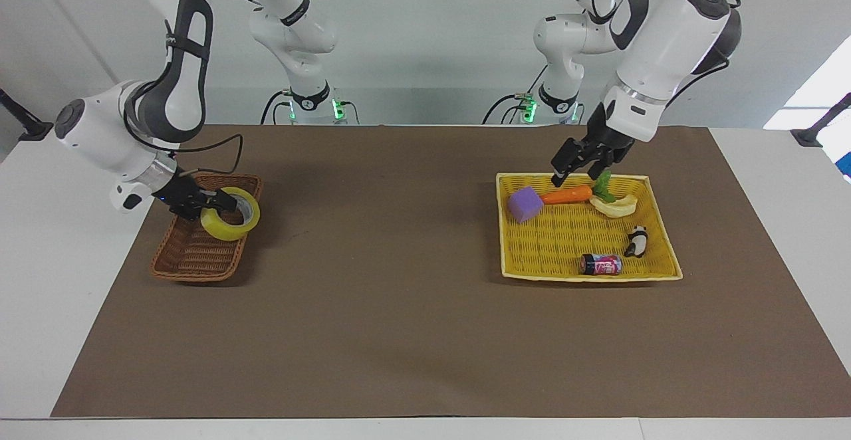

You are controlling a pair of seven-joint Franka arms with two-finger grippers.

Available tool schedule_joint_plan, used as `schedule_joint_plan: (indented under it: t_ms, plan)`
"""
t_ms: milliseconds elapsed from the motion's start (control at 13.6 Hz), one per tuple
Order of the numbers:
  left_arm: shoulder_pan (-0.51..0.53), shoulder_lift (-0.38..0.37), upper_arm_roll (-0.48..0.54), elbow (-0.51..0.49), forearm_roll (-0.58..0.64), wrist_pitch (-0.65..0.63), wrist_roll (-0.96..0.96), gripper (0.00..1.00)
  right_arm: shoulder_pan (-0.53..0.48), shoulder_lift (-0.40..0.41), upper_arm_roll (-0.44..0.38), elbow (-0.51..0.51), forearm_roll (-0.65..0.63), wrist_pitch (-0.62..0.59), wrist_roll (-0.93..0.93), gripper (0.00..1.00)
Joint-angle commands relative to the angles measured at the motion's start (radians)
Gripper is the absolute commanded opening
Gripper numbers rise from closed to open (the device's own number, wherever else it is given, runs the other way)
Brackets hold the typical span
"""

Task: Move tape to another basket
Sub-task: 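Carry the tape with the right gripper while the left gripper withdraws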

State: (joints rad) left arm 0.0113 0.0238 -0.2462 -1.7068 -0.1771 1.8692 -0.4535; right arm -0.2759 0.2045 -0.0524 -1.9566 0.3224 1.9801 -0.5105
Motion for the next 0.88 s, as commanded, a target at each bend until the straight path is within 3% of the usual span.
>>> schedule_joint_plan:
  t_ms: [0,369,590,737,811]
  plan:
    - [0.073,-0.007,-0.012,0.042,0.050,-0.083,0.158,1.00,-0.040,0.007,0.014,0.010,-0.014,0.000,-0.051,0.00]
    - [0.091,-0.015,-0.010,0.085,0.151,-0.220,0.387,1.00,-0.086,0.044,0.016,0.027,0.004,-0.006,-0.134,0.00]
    - [0.091,-0.022,0.051,0.113,0.169,-0.335,0.568,1.00,-0.072,0.067,0.017,0.123,0.085,-0.059,-0.115,0.00]
    - [0.091,-0.070,0.067,0.101,0.168,-0.340,0.563,1.00,-0.080,0.068,0.017,0.195,0.096,-0.124,-0.083,0.00]
    - [0.091,-0.079,0.067,0.090,0.168,-0.343,0.562,1.00,-0.089,0.069,0.016,0.185,0.092,-0.128,-0.092,0.00]
